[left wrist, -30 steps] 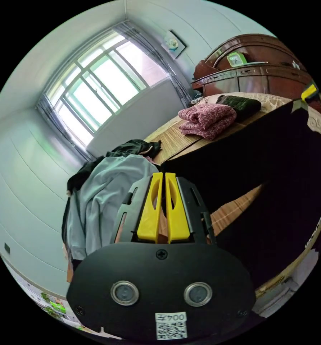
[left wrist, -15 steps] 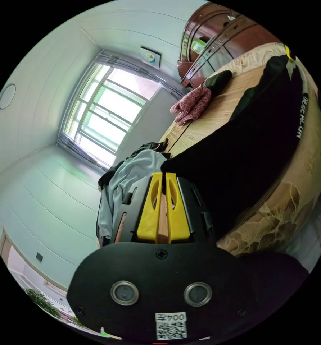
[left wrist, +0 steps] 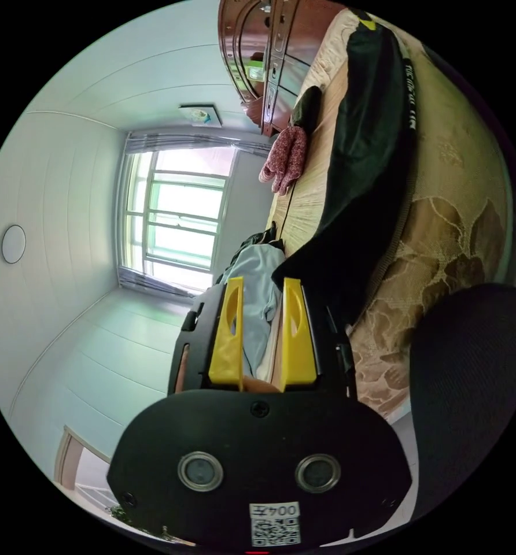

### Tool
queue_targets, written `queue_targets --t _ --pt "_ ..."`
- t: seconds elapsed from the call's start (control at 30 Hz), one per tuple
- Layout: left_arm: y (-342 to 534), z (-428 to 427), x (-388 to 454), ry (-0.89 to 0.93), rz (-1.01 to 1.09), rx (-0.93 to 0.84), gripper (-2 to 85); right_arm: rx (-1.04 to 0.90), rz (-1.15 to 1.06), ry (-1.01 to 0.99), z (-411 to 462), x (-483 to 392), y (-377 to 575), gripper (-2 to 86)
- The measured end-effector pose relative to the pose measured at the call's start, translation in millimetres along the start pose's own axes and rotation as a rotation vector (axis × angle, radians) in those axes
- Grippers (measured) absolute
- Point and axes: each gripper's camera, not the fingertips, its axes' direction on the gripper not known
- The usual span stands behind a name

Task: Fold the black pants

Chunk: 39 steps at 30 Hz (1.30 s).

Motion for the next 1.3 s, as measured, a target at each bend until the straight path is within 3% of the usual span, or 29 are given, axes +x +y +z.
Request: queue_targets --t 0.13,0.3,0.4,0.57,0.63,0.83,0.97,1.1,1.27,1.3 --pt "36 -7 -15 0.008 -0.056 -0.016 7.9 0.041 -0.084 -0.164 -6 -67 -1 10.0" --pt "86 21 -51 0.144 -0.272 -0.172 6.8 0.018 -0.154 -0.263 19 -132 -7 8.9" --pt "117 64 -96 0.370 -0.564 -0.313 6.9 0.002 -0.141 -0.359 29 -154 -3 8.6" --pt "179 190 -155 1.069 -1.182 -0.489 12.9 -0.001 -0.148 -0.400 36 -167 29 7.8" --pt "191 226 -157 1.208 -1.281 -0.533 15.4 -0.003 -0.150 -0.402 39 -161 47 7.7" --pt "195 306 -132 1.362 -1.209 -0.729 17.6 0.032 -0.078 -0.367 48 -116 72 6.9" --pt "204 334 -106 1.455 -1.184 -0.793 10.2 0.040 -0.048 -0.352 54 -91 76 6.5" --pt "223 327 -108 1.487 -1.272 -0.657 3.5 0.050 -0.026 -0.378 60 -68 86 6.3" --pt "238 238 -140 1.431 -1.239 -0.162 1.7 0.068 0.014 -0.544 58 -49 86 6.9" --pt "239 225 -139 1.418 -1.216 -0.128 1.6 0.069 0.024 -0.586 57 -46 82 7.0"
